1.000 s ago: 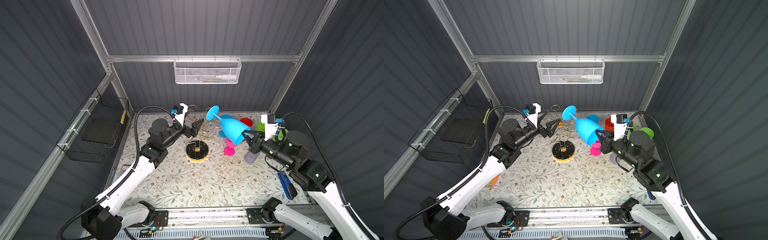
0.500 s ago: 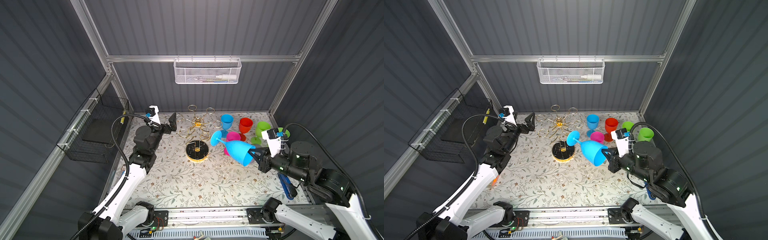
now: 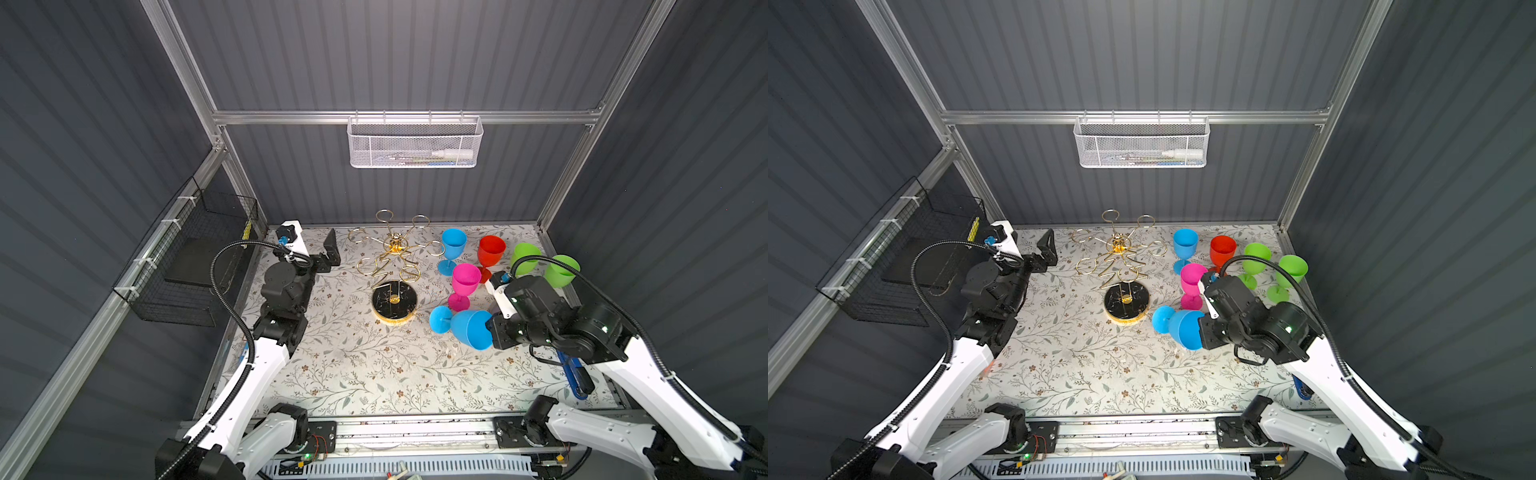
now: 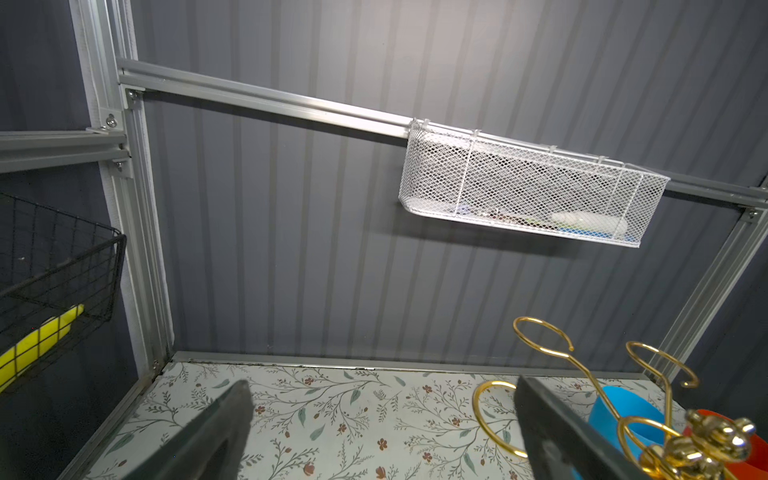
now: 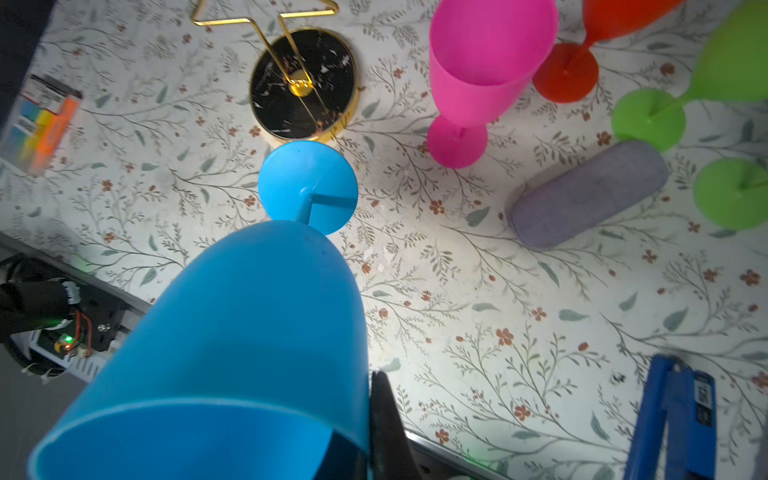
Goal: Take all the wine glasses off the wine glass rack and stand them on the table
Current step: 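Set the blue glass upright by the pink glass while the left withdraws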
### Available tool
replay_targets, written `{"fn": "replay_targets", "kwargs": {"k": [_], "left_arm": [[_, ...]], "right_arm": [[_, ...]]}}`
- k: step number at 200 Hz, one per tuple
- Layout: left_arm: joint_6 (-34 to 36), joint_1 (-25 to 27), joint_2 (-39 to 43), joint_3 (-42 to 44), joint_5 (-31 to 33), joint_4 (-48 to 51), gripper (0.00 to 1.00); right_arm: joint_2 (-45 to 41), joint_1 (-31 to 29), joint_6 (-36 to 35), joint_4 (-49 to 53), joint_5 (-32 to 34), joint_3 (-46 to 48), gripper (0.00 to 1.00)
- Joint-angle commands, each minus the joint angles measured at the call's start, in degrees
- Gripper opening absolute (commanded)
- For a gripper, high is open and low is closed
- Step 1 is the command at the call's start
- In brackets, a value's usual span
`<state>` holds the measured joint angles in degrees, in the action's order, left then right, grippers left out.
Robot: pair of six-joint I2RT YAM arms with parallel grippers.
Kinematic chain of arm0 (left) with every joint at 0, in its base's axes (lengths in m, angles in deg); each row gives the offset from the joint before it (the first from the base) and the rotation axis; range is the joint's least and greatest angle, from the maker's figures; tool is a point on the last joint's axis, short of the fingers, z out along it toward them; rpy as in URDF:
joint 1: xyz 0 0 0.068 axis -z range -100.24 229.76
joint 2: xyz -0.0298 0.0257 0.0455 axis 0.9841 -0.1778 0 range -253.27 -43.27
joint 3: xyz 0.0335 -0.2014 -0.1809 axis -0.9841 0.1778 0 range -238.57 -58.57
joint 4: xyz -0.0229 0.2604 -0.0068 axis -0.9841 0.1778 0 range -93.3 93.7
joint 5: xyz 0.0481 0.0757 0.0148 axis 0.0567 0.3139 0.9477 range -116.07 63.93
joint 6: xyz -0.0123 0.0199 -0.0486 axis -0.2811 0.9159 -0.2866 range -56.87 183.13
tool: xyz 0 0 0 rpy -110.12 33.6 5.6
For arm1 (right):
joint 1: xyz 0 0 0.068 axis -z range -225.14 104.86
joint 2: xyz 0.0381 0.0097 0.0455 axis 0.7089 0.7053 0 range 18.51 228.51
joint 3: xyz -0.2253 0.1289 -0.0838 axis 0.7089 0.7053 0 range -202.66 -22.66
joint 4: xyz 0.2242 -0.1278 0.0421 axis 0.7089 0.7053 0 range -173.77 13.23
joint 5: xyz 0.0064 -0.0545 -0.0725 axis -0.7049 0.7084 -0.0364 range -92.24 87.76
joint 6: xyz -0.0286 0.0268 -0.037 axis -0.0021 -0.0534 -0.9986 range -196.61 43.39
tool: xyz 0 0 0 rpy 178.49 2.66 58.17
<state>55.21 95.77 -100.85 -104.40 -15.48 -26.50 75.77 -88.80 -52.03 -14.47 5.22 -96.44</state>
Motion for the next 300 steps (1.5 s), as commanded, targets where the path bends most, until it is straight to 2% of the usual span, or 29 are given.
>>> {"fn": "replay_targets", "kwargs": {"k": [1,53,112,149,194,246,271,300], "left_arm": [[1.6,-0.5,0.7,0.7,1.2,-1.5,1.00],[4.2,-0.6,1.9,1.7,2.5,-0.9,1.00],[5.7,-0.6,2.3,1.8,2.8,-0.4,1.00],[6.3,-0.7,2.2,1.9,3.0,-0.1,1.00],[6.8,-0.7,2.3,1.9,3.2,0.1,1.00],[7.5,-0.7,2.0,1.9,3.8,0.0,1.00],[7.7,-0.7,2.0,2.1,4.0,-0.3,1.00],[7.8,-0.7,2.1,2.2,4.4,-0.4,1.00]], "right_arm": [[4.0,-0.3,2.4,3.7,4.5,-1.4,0.00],[18.0,0.0,-1.1,3.8,4.8,-3.7,0.00],[27.0,1.8,-6.7,2.4,2.3,-8.1,0.00],[30.3,2.7,-8.7,1.0,0.9,-8.9,0.02],[33.2,3.1,-10.1,0.6,0.5,-10.9,0.09],[33.1,3.1,-10.3,-0.3,0.0,-11.8,0.16],[30.8,3.6,-10.4,-2.5,-2.0,-11.9,0.26],[26.1,5.4,-10.3,-6.2,-5.2,-10.6,0.48]]}}
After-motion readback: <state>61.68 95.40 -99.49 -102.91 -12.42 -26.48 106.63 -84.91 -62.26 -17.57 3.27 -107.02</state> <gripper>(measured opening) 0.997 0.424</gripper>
